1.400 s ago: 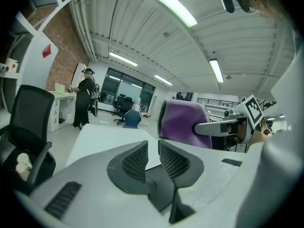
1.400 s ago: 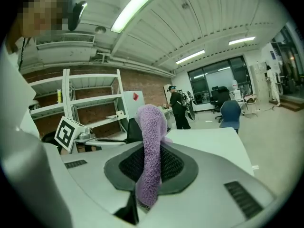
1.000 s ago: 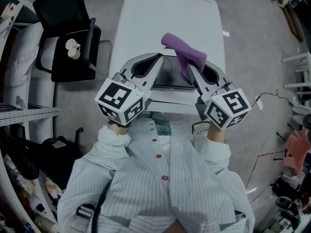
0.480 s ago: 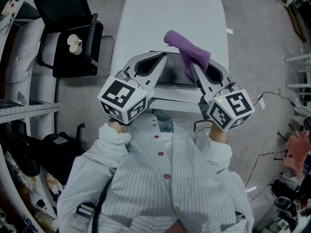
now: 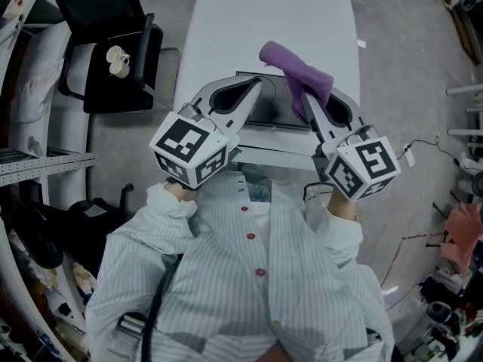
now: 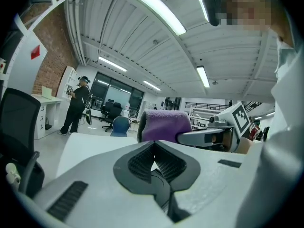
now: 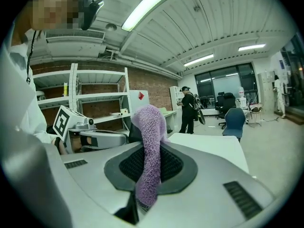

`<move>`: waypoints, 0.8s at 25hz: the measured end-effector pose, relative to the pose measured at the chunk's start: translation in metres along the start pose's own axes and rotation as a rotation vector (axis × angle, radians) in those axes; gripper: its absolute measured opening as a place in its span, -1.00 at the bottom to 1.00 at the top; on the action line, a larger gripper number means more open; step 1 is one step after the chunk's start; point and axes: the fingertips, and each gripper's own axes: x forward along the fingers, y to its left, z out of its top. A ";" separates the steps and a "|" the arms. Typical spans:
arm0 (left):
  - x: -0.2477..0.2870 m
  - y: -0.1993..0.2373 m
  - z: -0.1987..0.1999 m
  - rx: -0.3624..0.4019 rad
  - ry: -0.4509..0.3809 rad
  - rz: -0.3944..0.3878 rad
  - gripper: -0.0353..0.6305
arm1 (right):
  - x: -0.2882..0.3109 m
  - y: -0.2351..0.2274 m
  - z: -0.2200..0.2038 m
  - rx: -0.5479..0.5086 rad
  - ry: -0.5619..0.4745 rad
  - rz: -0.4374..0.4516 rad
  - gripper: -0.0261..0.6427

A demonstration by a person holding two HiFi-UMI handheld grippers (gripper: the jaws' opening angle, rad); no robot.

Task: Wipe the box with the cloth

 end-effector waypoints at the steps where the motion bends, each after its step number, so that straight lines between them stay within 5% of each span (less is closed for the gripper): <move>1: -0.001 0.000 0.001 0.002 -0.003 -0.002 -0.87 | 0.000 -0.001 0.000 -0.001 -0.001 -0.005 -0.79; 20: -0.007 -0.008 -0.004 0.080 0.034 -0.060 -0.87 | -0.014 -0.006 -0.007 -0.003 0.010 0.006 -0.79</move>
